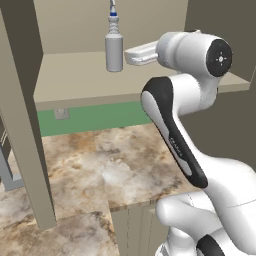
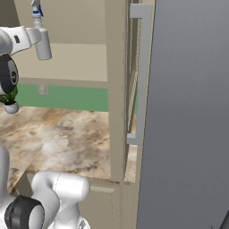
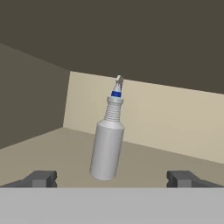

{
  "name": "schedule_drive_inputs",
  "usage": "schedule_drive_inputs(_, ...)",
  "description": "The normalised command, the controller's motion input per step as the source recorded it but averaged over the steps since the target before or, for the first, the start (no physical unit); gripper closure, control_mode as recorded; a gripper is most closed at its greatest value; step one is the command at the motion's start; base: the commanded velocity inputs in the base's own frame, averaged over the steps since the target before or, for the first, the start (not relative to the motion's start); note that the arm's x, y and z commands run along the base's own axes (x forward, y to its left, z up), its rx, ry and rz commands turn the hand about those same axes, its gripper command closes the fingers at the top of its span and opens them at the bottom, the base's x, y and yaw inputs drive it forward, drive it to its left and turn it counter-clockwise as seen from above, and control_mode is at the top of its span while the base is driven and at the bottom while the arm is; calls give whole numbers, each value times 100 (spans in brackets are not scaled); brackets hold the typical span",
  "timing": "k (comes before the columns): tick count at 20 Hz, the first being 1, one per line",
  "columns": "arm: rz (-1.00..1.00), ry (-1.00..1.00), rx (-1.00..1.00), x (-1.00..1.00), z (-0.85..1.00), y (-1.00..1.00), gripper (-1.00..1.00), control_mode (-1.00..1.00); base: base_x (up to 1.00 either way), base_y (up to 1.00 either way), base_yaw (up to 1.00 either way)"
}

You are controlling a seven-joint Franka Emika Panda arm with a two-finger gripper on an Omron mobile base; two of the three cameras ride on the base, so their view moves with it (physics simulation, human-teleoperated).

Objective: Move the cutting board and knife to the sink. Then move spray from the cabinet to the counter.

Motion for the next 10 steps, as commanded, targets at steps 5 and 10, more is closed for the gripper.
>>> schedule_drive_inputs(5,0,0,0,34,0,22,-100,-100,0,0,0)
schedule_drive_inputs(10,0,0,0,30,0,12,-100,-100,0,0,0)
